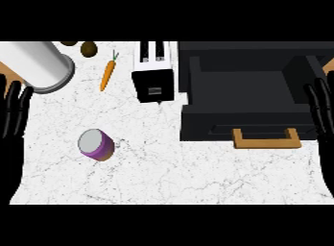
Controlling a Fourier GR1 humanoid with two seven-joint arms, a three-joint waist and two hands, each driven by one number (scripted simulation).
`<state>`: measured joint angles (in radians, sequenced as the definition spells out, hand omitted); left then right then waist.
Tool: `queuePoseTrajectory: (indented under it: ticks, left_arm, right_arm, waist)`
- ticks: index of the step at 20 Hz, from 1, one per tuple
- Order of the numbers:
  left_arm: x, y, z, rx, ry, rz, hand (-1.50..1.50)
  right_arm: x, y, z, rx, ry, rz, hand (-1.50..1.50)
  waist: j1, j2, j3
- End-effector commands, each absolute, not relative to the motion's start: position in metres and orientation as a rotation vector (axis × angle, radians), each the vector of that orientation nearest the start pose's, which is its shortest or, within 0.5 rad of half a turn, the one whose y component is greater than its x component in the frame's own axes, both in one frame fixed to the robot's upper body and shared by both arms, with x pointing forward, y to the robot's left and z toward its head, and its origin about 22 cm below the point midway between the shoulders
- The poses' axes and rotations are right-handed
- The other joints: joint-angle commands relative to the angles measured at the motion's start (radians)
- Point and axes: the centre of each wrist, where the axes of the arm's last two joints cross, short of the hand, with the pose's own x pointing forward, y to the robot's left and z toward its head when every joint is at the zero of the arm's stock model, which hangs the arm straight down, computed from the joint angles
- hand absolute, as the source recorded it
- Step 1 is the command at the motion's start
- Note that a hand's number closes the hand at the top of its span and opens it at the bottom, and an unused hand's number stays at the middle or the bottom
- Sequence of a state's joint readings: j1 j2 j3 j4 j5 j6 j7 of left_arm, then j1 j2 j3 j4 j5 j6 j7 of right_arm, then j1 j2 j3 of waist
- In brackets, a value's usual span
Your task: Pick up the can, place it into the drawer and close the drawer
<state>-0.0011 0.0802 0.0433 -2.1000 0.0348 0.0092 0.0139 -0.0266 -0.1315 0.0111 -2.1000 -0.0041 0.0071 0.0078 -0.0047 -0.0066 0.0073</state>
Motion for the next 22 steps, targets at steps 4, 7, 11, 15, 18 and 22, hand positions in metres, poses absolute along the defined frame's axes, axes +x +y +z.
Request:
queuePoseTrajectory:
  ticks: [4,7,11,15,18,22]
  left_arm:
    - [0.216,0.231,0.122,-0.397,-2.117,-0.311,-1.5]
    - [0.205,0.247,0.095,-0.329,-1.764,-0.465,-1.5]
    - [0.214,0.27,0.113,-0.334,-1.714,-0.51,-1.5]
    - [0.192,0.269,0.125,-0.363,-1.708,-0.533,-1.5]
    - [0.2,0.284,0.114,-0.384,-1.708,-0.519,-1.5]
    - [0.202,0.283,0.129,-0.359,-1.68,-0.459,-1.5]
  right_arm:
    - [0.216,-0.237,0.131,-0.075,-2.142,0.117,-1.5]
    - [0.209,-0.244,0.104,-0.123,-1.852,0.016,-1.5]
    - [0.207,-0.252,0.107,-0.159,-1.771,-0.004,-1.5]
    - [0.19,-0.242,0.109,-0.161,-1.804,0.006,-1.5]
    - [0.196,-0.248,0.117,-0.161,-1.797,0.024,-1.5]
    - [0.185,-0.281,0.082,-0.158,-1.776,0.011,-1.5]
  waist:
    - [-0.006,0.009,-0.009]
    - [-0.014,0.016,-0.008]
    - [-0.002,0.008,-0.008]
    - [0.006,0.005,-0.007]
    - [0.006,0.006,-0.007]
    - [0.004,0.006,-0.007]
